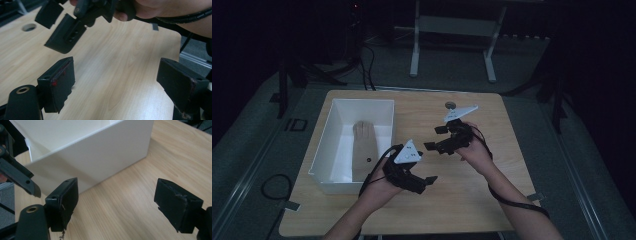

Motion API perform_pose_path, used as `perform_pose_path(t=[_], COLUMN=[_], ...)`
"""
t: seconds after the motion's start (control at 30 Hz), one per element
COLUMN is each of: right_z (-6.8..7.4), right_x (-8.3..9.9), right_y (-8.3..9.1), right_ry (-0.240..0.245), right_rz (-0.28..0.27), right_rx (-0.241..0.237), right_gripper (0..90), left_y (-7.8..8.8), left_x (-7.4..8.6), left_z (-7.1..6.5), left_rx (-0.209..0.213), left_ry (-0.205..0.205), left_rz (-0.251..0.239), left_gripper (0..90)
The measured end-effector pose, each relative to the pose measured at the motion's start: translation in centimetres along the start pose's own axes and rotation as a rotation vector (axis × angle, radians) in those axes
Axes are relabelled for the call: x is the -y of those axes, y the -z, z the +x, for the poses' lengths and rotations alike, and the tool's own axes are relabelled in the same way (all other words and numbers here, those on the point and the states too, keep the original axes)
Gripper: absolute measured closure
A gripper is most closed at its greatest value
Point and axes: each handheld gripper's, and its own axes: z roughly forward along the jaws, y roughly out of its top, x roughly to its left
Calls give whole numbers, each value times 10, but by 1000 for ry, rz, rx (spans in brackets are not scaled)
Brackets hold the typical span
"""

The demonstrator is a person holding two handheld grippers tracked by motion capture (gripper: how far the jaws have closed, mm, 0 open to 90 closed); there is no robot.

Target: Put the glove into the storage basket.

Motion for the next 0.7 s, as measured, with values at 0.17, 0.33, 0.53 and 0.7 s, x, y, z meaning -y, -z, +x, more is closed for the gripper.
perform_pose_path(t=[0.17, 0.33, 0.53, 0.7], right_z=[-6, -9, -14, -18], right_x=[18, 30, 52, 66], right_y=[0, 0, -5, -6], right_ry=[-16, -17, -24, -28], right_rz=[5, 4, 9, 14], right_rx=[-2, 4, 12, 25], right_gripper=[191, 189, 179, 168], left_y=[-20, -34, -50, -59], left_x=[7, 14, 26, 35], left_z=[-4, -6, -7, -5], left_rx=[30, 55, 73, 86], left_ry=[-9, -13, -11, 3], left_rz=[21, 39, 48, 54], left_gripper=[154, 154, 154, 155])
